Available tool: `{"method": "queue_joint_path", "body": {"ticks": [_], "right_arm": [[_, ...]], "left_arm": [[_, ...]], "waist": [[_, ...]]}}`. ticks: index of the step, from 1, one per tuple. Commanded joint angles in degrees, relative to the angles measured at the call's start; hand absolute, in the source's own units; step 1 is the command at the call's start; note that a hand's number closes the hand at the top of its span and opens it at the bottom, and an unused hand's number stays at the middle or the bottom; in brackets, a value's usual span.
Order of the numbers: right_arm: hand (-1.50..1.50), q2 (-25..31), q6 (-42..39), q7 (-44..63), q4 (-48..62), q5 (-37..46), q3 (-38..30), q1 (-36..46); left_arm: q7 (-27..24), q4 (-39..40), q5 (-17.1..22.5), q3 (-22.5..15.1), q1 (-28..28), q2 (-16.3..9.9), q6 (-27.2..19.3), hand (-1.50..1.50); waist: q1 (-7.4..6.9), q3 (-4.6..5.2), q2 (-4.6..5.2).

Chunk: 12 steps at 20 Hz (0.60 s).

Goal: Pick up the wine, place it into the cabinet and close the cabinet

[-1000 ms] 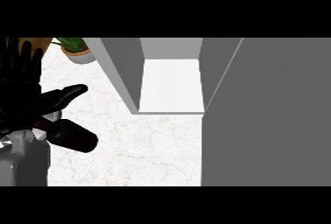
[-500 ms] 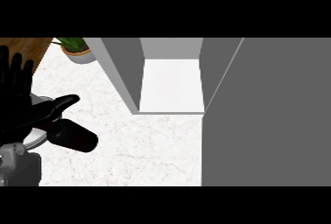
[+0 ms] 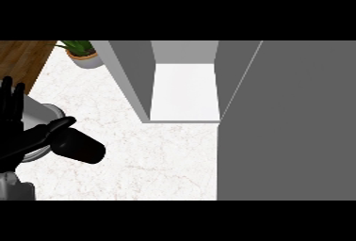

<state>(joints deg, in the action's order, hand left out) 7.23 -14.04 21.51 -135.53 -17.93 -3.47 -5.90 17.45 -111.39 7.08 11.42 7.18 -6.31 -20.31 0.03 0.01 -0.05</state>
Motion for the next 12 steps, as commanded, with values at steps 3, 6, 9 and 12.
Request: {"method": "queue_joint_path", "body": {"ticks": [3,6,9,12], "right_arm": [[-1.50,-0.2,0.7,2.4,0.5,-1.4,-0.8,3.0],[-1.50,-1.7,-0.1,3.3,-6.2,-0.3,2.7,-3.4],[-1.50,-0.9,0.8,3.0,-2.0,-0.9,-0.8,1.0],[-1.50,-2.9,-1.2,-1.6,-1.4,0.9,1.3,-1.9]], "left_arm": [[-4.2,0.9,0.5,0.6,-5.3,0.6,2.6,-1.50],[-4.6,4.2,5.0,6.1,-5.2,-2.4,5.6,-1.50],[-6.2,4.6,3.2,3.4,-6.9,0.0,5.4,-1.50],[-10.1,11.9,5.8,7.3,-4.4,-1.7,7.3,-1.50]], "waist": [[-0.07,0.00,0.02],[0.16,0.01,-0.02],[0.03,0.00,0.02],[0.19,0.00,0.04]]}}
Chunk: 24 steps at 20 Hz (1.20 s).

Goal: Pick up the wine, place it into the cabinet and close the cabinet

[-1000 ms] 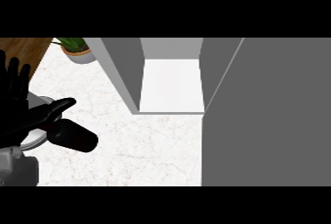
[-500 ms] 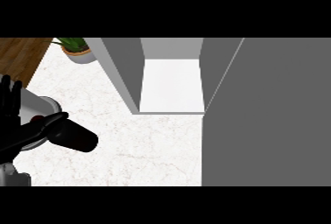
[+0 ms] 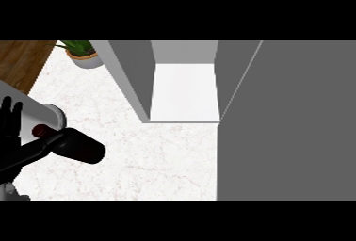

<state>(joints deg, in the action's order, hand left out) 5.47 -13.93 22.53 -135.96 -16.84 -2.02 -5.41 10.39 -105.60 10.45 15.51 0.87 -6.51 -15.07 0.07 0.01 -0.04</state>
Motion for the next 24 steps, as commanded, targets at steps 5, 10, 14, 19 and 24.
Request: {"method": "queue_joint_path", "body": {"ticks": [5,10,14,19,24], "right_arm": [[-1.50,-1.0,1.1,2.1,-4.2,-0.9,0.6,-0.4],[-1.50,-1.8,-2.0,-3.1,2.3,3.7,3.1,0.1],[-1.50,-1.1,1.8,5.0,-4.6,0.8,1.7,0.9],[-1.50,1.4,-0.7,4.6,-4.9,-5.3,-3.3,0.4],[-1.50,-0.1,0.7,5.0,-4.8,-1.3,-1.1,1.2]], "left_arm": [[-7.4,4.8,4.4,3.6,-6.2,0.6,6.3,-1.50],[-8.6,5.6,2.1,2.5,-7.4,1.9,5.5,-1.50],[-10.9,11.1,1.2,2.5,-5.9,1.0,6.9,-1.50],[-20.9,21.8,3.7,5.6,-7.3,1.1,12.1,-1.50],[-21.5,26.1,4.5,6.2,-4.8,-0.9,13.8,-1.50]], "waist": [[-0.04,0.00,-0.03],[-0.14,-0.02,0.00],[-0.03,-0.01,0.00],[0.15,0.01,-0.01],[0.05,0.00,0.00]]}}
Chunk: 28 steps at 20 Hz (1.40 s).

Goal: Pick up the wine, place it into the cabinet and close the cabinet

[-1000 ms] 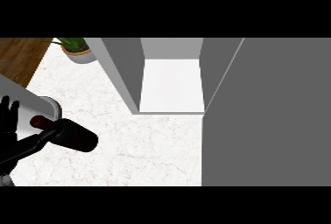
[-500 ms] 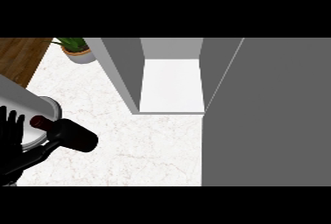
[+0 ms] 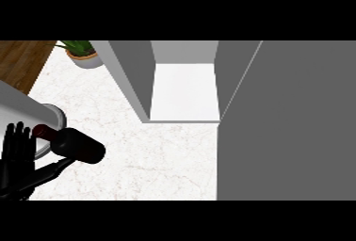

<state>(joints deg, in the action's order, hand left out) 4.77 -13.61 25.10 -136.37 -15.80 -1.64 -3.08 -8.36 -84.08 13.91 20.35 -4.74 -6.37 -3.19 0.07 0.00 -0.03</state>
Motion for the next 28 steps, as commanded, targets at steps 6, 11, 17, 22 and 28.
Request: {"method": "queue_joint_path", "body": {"ticks": [6,11,17,22,28], "right_arm": [[-1.50,-2.7,-0.2,-2.3,-2.1,4.4,3.6,-3.8],[-1.50,-0.8,-0.8,-0.4,-0.9,0.8,1.5,-1.1],[-1.50,-0.2,-1.4,-0.4,-2.5,-0.7,-0.5,-2.4],[-1.50,-1.3,-1.1,-2.1,1.7,3.0,1.0,-0.4],[-1.50,-2.0,-2.0,-3.3,-1.1,2.2,0.6,-4.1]], "left_arm": [[-0.6,5.3,1.6,-0.6,2.3,0.5,0.8,-1.50],[-11.5,21.2,1.3,1.0,6.1,-1.2,4.6,-1.50],[-19.0,34.9,0.8,2.4,11.8,-2.6,5.4,-1.50],[-22.3,38.3,1.1,1.2,11.6,-2.2,5.9,-1.50],[-27.0,47.6,4.1,3.1,16.2,-3.9,9.0,-1.50]], "waist": [[0.01,-0.01,-0.01],[0.09,0.01,0.04],[0.41,0.04,0.09],[0.12,0.02,0.07],[0.29,0.02,0.07]]}}
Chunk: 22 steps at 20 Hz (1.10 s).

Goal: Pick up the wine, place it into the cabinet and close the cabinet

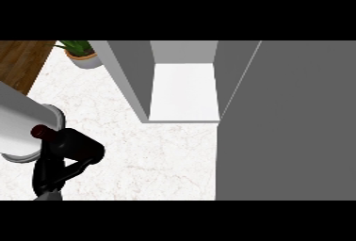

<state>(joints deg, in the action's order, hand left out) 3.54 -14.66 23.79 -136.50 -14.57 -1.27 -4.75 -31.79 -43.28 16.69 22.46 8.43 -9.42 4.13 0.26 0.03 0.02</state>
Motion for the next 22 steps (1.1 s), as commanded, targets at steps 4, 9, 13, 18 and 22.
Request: {"method": "queue_joint_path", "body": {"ticks": [4,9,13,18,22], "right_arm": [[-1.50,-0.5,0.2,-0.4,-3.0,1.7,0.5,-1.4],[-1.50,0.0,0.0,-1.0,2.6,1.4,-0.5,2.5],[-1.50,-1.0,0.1,-1.2,0.7,3.5,1.7,0.3],[-1.50,-0.6,1.2,0.1,1.9,2.0,0.6,3.7],[-1.50,-0.2,0.2,-0.2,2.2,2.2,0.5,3.0]], "left_arm": [[-1.5,4.7,3.7,0.3,3.3,0.7,3.3,-1.50],[-10.9,17.5,3.3,1.2,6.9,-1.2,7.2,-1.50],[-11.7,17.8,3.9,0.0,5.1,-1.8,10.0,1.50],[-14.4,25.4,3.4,0.2,9.4,-3.1,12.0,1.50],[-13.7,23.9,3.7,-0.9,10.2,-1.2,10.0,1.50]], "waist": [[0.00,-0.02,-0.03],[0.09,0.02,0.09],[0.03,0.00,0.03],[0.15,0.03,0.10],[0.09,0.01,0.06]]}}
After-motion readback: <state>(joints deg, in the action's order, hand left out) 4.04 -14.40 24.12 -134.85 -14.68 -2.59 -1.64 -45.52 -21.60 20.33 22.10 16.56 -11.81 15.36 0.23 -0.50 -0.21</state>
